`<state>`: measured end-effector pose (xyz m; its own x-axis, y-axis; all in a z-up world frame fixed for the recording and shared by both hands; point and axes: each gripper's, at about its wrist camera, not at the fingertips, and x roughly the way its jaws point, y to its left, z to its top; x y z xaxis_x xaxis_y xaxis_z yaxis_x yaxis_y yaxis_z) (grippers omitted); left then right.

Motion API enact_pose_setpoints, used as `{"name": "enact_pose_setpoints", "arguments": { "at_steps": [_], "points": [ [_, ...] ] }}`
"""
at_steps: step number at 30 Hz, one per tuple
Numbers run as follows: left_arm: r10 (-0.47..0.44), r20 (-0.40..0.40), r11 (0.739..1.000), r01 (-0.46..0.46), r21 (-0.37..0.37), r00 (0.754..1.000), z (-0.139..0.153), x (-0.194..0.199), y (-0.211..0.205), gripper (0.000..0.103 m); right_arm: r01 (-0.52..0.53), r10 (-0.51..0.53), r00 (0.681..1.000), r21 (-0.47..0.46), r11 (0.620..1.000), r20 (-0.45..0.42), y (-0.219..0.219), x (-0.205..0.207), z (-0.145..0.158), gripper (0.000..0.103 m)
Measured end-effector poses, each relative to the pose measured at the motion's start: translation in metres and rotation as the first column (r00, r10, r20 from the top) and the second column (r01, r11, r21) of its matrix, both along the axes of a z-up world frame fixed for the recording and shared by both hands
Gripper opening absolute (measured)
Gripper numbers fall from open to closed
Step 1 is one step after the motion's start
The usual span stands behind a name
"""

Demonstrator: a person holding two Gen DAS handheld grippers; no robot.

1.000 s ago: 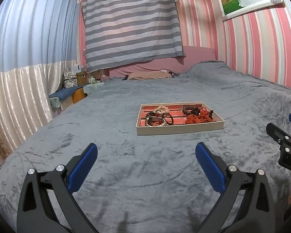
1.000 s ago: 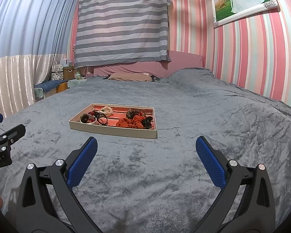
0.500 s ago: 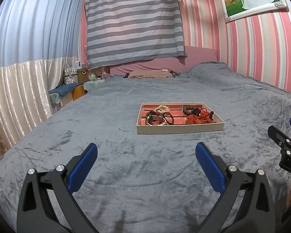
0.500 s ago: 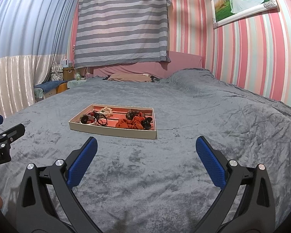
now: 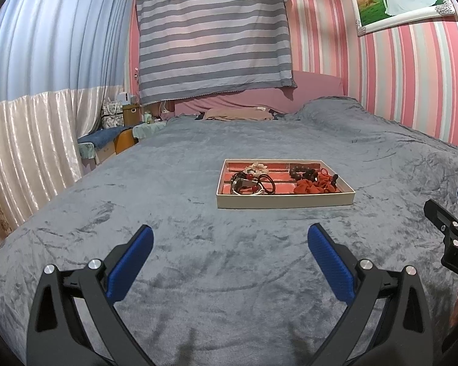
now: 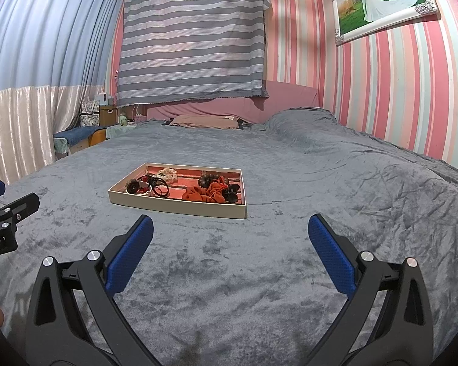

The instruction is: Organize jewelry

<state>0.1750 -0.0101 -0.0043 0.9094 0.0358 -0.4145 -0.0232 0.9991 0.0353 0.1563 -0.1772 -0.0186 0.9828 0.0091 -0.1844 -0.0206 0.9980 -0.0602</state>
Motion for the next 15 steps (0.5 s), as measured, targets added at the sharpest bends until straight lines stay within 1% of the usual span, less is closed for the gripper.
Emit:
{"name": "enact_pose_setpoints", "arguments": {
  "at_steps": [4,8,10,15],
  "points": [
    [0.016,0.003,1.000,-0.016,-0.009,1.000,0.0006,-0.0005,0.0031,0.099,-0.001,0.001,1.000,-0.002,1.000,0.000,-0.0005,-0.0004,0.0010,0.099],
    [-0.013,-0.015,1.000,0.013,-0.020,1.000,-0.0001,0.0016,0.0027,0.099,-0.001,0.001,1.000,0.001,1.000,-0.001,-0.0017,-0.0005,0.0018,0.099],
    [0.000,-0.008,1.000,0.000,-0.013,1.000,-0.0002,0.0003,0.0019,0.099,-0.001,0.001,1.000,-0.003,1.000,0.000,-0.0002,-0.0004,0.0018,0.099],
    [0.001,-0.004,1.000,-0.001,-0.010,1.000,0.0005,-0.0008,0.0013,0.099,-0.001,0.001,1.000,-0.003,1.000,0.000,-0.0009,-0.0002,0.0018,0.099]
  ]
}}
